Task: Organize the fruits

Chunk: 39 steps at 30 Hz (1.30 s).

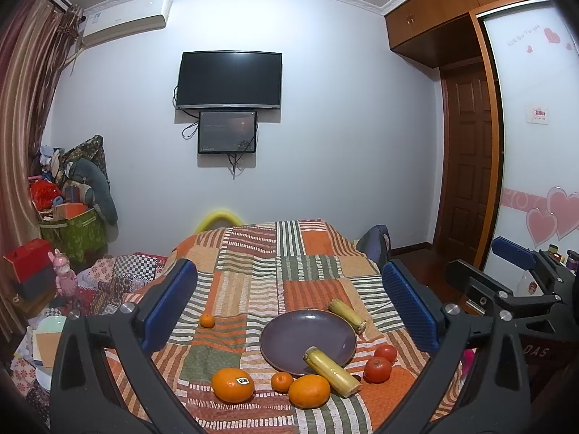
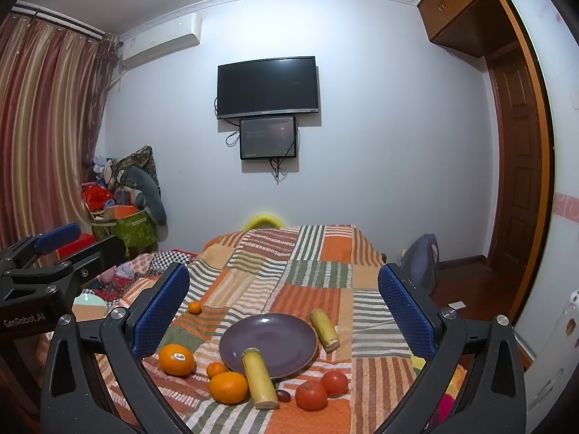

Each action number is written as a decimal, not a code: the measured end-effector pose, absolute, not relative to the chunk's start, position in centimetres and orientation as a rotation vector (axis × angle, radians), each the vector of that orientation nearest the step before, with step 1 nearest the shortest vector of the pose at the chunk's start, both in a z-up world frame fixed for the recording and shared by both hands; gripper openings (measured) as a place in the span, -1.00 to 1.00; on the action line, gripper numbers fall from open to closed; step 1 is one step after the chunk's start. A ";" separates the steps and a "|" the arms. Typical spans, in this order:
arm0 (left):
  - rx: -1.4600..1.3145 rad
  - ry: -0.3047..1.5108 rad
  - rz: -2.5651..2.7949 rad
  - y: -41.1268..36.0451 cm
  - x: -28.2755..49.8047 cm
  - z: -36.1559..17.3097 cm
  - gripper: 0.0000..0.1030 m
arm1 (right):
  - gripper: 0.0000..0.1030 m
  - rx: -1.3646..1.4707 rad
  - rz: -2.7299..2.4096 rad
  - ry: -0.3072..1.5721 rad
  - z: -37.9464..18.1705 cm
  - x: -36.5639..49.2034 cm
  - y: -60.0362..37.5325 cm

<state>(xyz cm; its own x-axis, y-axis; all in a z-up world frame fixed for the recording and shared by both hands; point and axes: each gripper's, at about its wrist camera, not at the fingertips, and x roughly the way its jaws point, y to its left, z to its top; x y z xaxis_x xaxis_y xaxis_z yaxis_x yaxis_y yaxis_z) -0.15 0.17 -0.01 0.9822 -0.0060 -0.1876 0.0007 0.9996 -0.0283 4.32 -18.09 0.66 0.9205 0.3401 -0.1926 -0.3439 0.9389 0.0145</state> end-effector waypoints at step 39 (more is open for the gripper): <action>-0.023 0.183 -0.012 -0.2 -0.2 0.4 1.00 | 1.00 -0.016 0.349 0.194 0.3 4.4 -18.2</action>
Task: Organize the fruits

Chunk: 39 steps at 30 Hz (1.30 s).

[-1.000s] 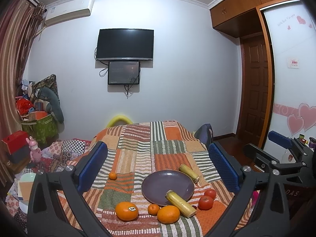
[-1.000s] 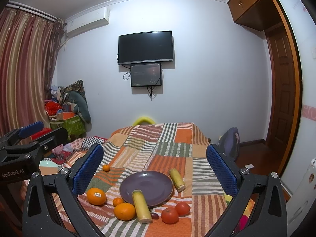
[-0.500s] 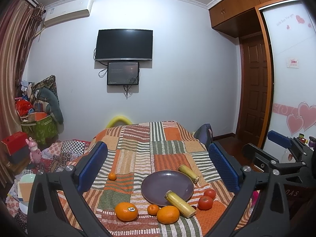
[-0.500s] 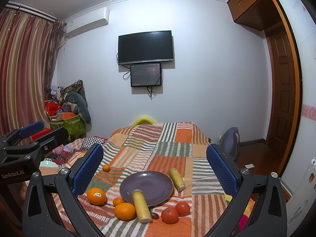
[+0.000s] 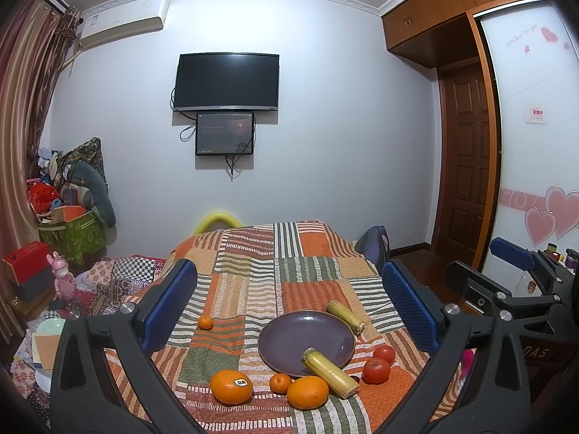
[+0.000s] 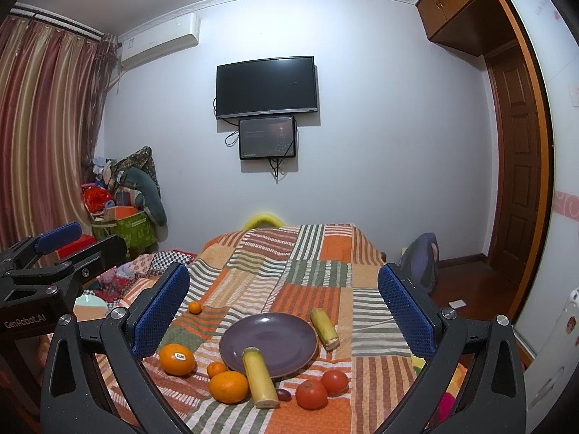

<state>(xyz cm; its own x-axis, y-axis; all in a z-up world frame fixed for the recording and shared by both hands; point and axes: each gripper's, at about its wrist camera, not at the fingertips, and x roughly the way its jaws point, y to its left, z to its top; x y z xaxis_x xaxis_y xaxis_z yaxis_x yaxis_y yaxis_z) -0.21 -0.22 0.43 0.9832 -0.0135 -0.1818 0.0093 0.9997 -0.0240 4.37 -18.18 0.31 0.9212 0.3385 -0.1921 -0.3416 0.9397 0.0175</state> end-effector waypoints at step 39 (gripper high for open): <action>-0.110 0.540 0.036 6.7 8.9 -8.7 0.53 | 0.26 -0.071 0.440 0.594 -8.6 12.6 -16.5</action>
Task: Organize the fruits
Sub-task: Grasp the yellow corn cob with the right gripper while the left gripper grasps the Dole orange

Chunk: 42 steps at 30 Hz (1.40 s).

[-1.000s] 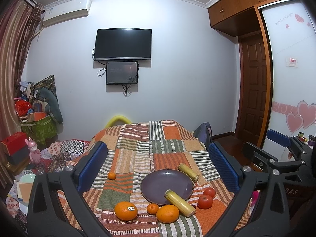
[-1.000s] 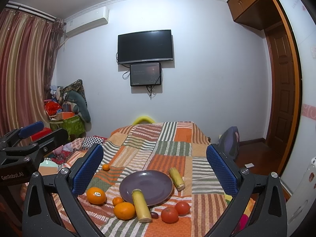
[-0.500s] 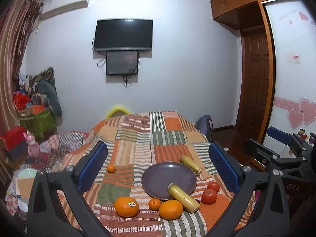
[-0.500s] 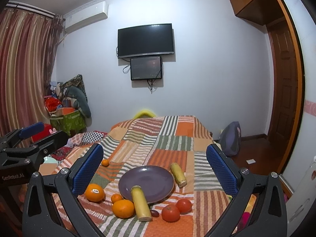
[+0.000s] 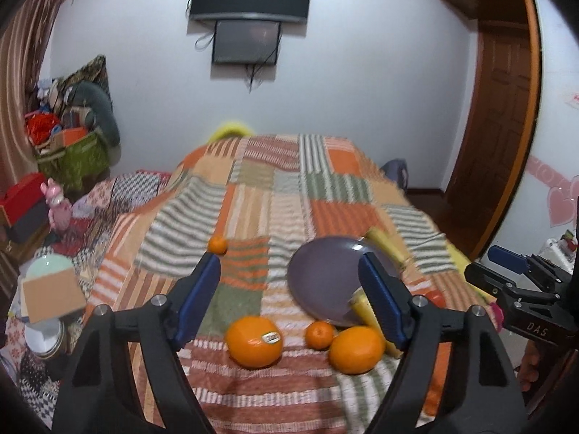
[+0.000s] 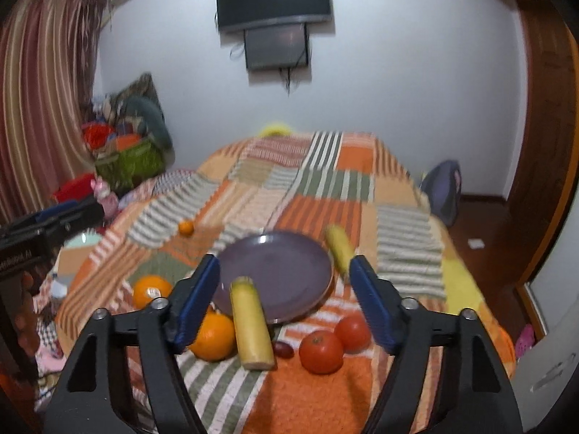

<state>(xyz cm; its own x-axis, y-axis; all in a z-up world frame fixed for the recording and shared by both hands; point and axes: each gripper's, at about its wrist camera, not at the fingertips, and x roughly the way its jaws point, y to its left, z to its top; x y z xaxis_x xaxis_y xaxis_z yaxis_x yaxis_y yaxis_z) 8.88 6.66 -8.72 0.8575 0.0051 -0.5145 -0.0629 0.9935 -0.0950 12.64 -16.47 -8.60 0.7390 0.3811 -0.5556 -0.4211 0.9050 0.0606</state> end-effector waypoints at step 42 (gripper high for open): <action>-0.085 0.962 -0.002 9.7 17.1 -22.4 0.42 | -0.27 -0.104 0.618 1.008 -17.8 20.1 -10.8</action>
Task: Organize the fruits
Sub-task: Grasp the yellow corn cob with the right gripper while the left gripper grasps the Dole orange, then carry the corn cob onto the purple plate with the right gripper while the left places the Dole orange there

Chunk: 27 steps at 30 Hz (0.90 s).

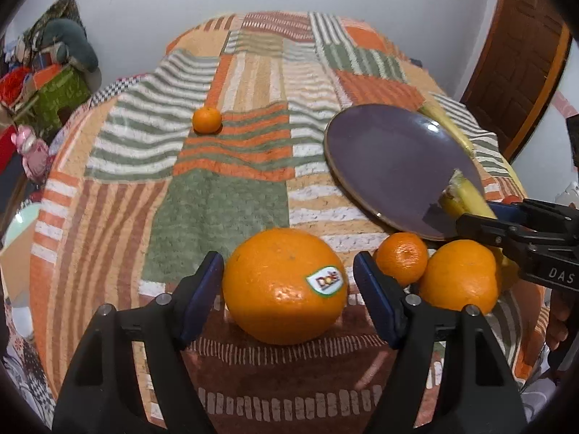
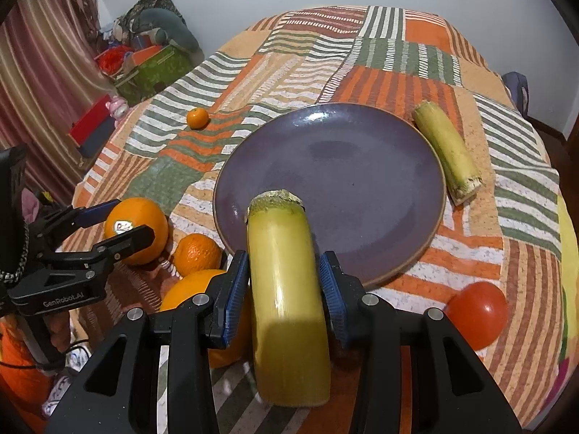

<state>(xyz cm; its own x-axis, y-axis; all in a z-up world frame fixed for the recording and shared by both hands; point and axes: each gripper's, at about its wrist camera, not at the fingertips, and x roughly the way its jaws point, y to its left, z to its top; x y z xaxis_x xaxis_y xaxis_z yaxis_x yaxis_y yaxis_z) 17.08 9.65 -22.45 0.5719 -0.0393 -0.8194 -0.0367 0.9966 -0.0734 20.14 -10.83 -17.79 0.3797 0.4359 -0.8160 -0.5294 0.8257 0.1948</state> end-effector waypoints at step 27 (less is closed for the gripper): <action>-0.077 0.851 -0.005 8.8 15.9 -17.6 0.35 | -0.34 -0.066 0.579 0.837 -12.7 18.3 -13.0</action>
<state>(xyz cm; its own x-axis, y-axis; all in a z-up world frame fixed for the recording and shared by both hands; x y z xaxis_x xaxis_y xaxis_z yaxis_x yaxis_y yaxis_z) 15.91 8.81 -17.63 0.6595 -0.0351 -0.7509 -0.0269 0.9972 -0.0702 18.28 -12.96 -12.66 0.5254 0.4579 -0.7171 -0.5089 0.8446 0.1665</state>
